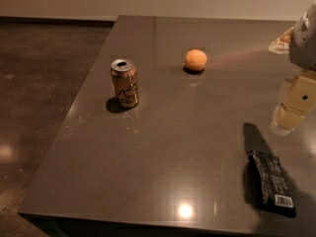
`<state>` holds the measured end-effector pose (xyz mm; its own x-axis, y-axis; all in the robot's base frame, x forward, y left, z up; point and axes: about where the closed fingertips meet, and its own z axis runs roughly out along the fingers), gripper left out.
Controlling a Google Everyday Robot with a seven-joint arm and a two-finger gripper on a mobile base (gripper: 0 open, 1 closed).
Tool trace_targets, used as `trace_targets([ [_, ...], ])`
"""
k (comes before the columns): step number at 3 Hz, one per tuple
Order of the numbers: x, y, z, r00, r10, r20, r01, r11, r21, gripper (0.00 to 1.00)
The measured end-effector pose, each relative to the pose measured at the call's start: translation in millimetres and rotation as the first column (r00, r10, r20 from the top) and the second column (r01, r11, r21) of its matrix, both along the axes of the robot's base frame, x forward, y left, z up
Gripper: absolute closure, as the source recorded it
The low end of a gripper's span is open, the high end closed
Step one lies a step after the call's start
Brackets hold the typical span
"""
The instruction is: Move rxbar chocolate near orange
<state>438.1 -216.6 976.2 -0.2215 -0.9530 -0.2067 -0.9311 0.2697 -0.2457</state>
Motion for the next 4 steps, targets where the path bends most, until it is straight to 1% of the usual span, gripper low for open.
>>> trace_targets([
  [1, 0.2, 0.2, 0.9, 1.0000, -0.002, 0.003, 0.002, 1.000, 0.001, 0.00],
  [2, 1.6, 0.4, 3.0, 0.9976, -0.068, -0.008, 0.068, 0.997, 0.023, 0.00],
  [3, 1.7, 1.1, 5.7, 0.9765, -0.211, -0.045, 0.213, 0.976, 0.051, 0.00],
  [4, -3.3, 1.7, 4.3, 0.9241, -0.372, -0.087, 0.379, 0.922, 0.084, 0.00],
])
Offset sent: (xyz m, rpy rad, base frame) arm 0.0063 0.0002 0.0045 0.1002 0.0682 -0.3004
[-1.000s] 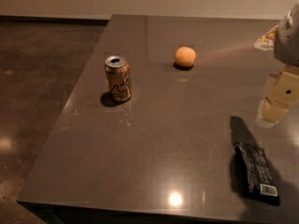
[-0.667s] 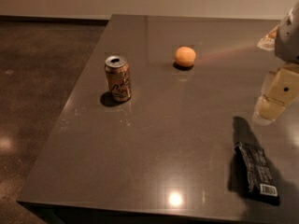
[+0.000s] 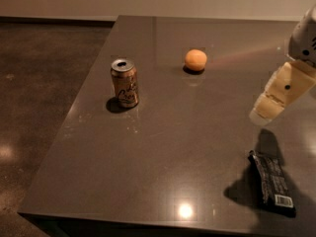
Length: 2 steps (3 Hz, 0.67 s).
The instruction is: Move rxbar chocolate near orange
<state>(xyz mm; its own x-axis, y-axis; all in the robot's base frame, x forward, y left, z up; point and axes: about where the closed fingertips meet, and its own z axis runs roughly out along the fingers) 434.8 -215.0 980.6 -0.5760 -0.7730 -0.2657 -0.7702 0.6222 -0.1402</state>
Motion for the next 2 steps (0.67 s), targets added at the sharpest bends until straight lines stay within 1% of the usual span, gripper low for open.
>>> trace_targets([
  [1, -7.9, 1.8, -5.2, 0.9880, -0.154, -0.017, 0.153, 0.988, -0.007, 0.00],
  [2, -18.0, -2.2, -18.9, 0.9478, -0.317, -0.038, 0.314, 0.947, -0.062, 0.00],
])
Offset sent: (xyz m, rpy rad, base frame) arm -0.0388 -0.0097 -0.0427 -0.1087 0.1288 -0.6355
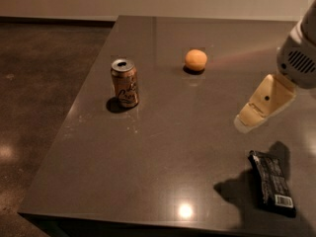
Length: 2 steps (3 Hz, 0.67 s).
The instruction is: Move rxbar chocolate near orange
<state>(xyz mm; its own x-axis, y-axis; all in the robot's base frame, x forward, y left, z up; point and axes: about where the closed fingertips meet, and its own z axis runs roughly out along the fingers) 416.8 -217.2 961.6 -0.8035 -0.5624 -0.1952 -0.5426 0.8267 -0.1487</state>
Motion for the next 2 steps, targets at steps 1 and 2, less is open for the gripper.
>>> trace_targets([
  [1, -9.9, -3.0, -18.7, 0.9855, -0.162, -0.050, 0.162, 0.987, -0.011, 0.00],
  [2, -23.6, -8.9, -41.9, 0.9441, -0.316, -0.094, 0.319, 0.947, 0.025, 0.00],
])
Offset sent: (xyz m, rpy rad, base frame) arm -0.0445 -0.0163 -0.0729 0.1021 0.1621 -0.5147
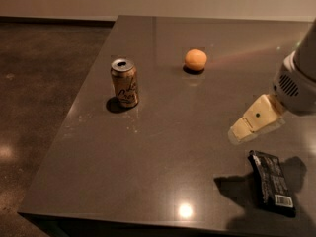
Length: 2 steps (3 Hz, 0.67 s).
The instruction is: Move rxbar chocolate near orange
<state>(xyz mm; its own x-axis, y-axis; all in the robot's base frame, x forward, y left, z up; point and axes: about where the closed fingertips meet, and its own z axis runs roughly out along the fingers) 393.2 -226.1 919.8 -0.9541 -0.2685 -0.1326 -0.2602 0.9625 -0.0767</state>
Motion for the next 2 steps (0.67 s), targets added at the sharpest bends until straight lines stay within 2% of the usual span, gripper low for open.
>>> trace_targets([
  [1, -10.7, -0.9, -17.2, 0.9943, -0.106, -0.011, 0.106, 0.994, 0.032, 0.00],
  [2, -20.0, -0.7, -33.2, 0.9824, -0.183, -0.039, 0.183, 0.983, 0.014, 0.00],
])
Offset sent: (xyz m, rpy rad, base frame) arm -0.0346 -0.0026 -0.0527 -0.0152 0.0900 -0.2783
